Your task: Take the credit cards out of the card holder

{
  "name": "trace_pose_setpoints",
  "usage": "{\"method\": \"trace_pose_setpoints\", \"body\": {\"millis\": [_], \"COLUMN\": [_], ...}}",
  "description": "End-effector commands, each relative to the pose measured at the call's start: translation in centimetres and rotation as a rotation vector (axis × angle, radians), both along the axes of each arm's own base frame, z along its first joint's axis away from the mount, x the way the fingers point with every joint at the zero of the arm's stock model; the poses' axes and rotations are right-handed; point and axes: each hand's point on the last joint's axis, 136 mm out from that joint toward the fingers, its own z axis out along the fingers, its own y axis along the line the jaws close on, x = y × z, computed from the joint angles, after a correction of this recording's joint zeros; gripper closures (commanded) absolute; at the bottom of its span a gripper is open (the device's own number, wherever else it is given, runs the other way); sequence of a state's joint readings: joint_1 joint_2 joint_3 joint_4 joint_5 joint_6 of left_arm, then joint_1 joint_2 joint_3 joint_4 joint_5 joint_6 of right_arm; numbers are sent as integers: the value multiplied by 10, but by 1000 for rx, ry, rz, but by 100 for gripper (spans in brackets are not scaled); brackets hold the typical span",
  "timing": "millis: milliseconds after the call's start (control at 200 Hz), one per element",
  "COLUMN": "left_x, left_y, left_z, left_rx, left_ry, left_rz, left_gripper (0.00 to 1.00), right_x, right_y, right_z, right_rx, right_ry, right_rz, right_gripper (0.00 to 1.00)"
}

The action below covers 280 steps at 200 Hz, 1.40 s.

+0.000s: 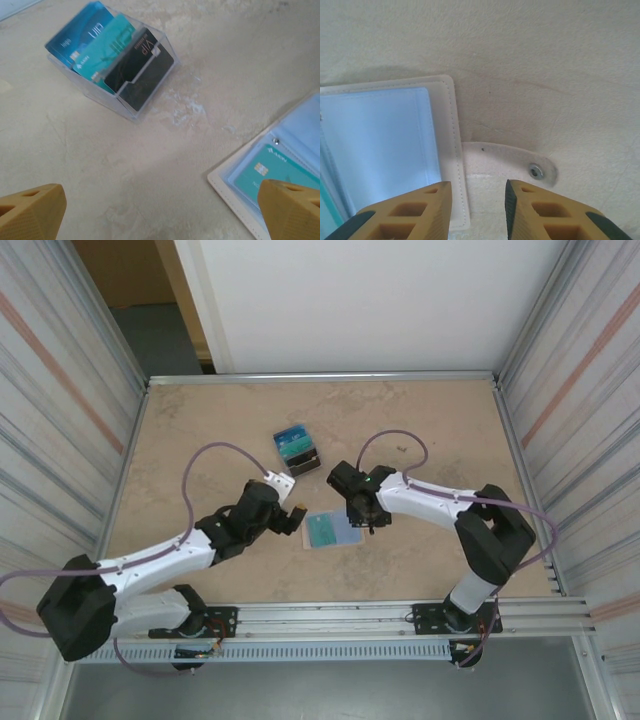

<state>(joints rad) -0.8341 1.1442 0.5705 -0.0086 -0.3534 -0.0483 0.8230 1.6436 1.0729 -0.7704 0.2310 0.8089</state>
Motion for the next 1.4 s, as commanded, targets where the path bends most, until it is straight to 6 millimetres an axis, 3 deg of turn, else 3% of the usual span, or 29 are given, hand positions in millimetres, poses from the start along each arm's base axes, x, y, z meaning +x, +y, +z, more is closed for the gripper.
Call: {"method": "trace_pose_setpoints", "body": {"millis": [0, 180, 361, 546, 742, 977, 1398], "left_x": [0, -1, 0, 3, 4, 3, -1], "left_y": [3, 0, -8, -12, -15, -16, -15], "left_z": [-10, -27, -41, -52, -61, -72, -80], "left_rx": [50, 15, 1, 15, 35, 76, 176], "left_ry": [6, 45, 82, 102, 122, 158, 176], "left_rz": [28, 48, 42, 45, 39, 35, 20], "left_gripper": [1, 1, 1, 1, 1, 1, 1], "right_x": [6, 8, 7, 4, -2, -6, -5], "right_y": [14, 64, 90, 91, 76, 73, 83], "right_z": [19, 30, 13, -14, -32, -36, -22], "right_rx": [117, 373, 459, 490, 495, 537, 616], "right_ry": [-51, -34, 54, 154, 203, 218, 190], "right_rz": [-9, 71, 89, 45, -13, -19, 48], "right_gripper": [66, 71, 80, 83, 84, 82, 77]}}
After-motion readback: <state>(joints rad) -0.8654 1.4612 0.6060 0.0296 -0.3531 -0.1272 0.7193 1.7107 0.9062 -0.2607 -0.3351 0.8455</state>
